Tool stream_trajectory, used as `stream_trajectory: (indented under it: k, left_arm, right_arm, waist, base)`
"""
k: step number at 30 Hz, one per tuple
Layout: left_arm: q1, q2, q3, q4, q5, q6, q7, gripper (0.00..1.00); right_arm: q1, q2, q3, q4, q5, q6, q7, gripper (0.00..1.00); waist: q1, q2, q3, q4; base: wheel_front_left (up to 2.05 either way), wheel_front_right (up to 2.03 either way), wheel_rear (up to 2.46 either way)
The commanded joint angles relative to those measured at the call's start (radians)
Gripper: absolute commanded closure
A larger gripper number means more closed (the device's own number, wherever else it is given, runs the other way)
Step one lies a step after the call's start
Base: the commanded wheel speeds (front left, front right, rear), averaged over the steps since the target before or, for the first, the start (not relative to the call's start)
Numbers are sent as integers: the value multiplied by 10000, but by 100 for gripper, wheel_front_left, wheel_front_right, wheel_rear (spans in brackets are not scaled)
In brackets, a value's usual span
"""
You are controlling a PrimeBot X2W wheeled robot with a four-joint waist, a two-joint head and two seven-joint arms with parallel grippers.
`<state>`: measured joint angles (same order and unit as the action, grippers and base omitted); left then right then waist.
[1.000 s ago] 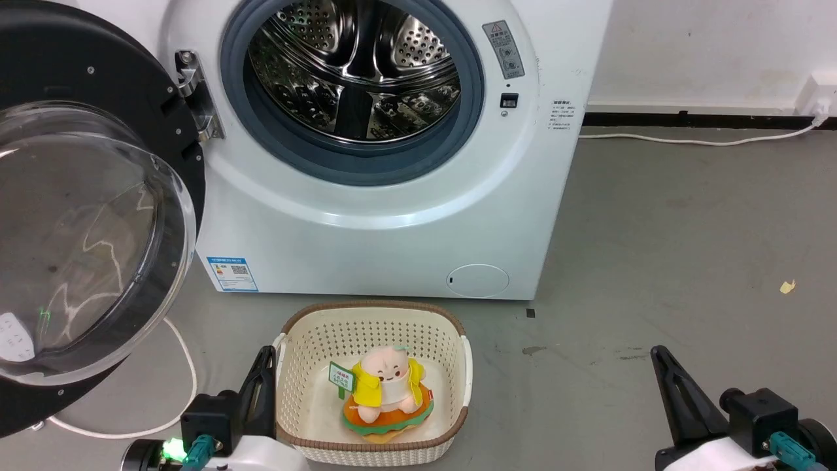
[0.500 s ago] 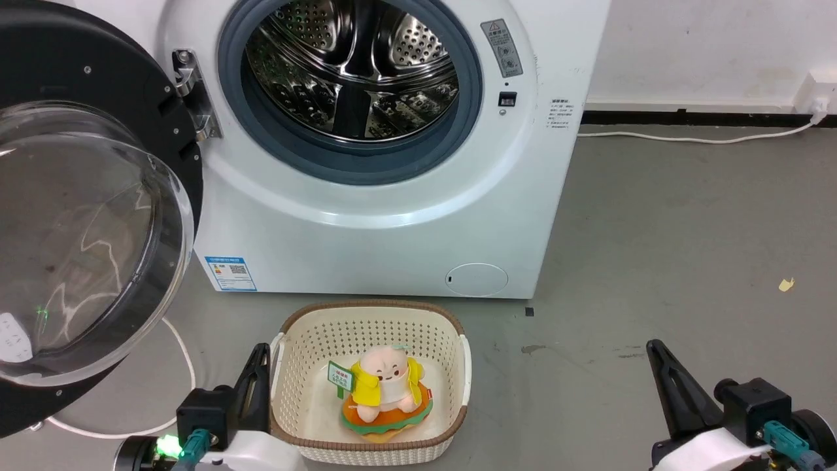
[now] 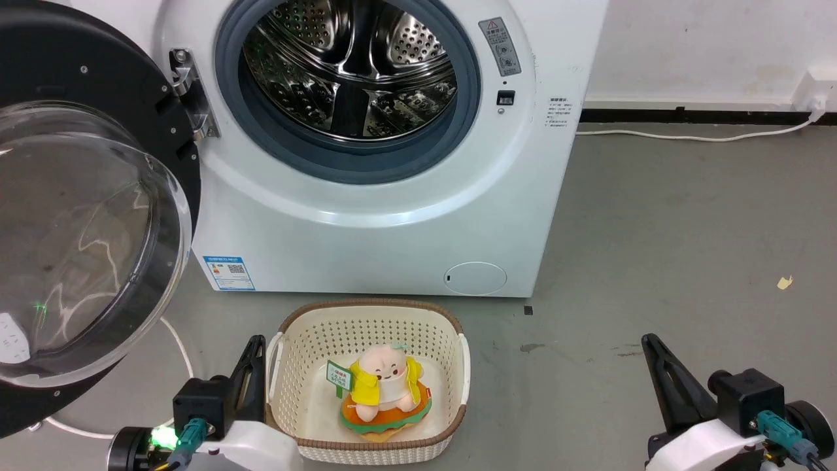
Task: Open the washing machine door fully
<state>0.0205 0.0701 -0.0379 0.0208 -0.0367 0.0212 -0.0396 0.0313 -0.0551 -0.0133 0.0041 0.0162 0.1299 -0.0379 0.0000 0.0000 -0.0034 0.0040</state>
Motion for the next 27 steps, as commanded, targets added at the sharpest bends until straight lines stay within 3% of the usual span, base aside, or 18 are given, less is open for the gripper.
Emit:
stream_trajectory:
  k: [1,27]
  left_arm:
    - [-103,-76,92,-70,97,-50,61,100]
    - [-205,-199,379,-208,367,-212,396,100]
  right_arm:
    - [-136,43,34,-26,-77,7,52,100]
    - [-313,49,133,-41,-162,8,379,100]
  waist:
    - [0,0,3,-4]
    - [0,0,34,-40]
  base:
    - [0,0,0]
    - [0,0,0]
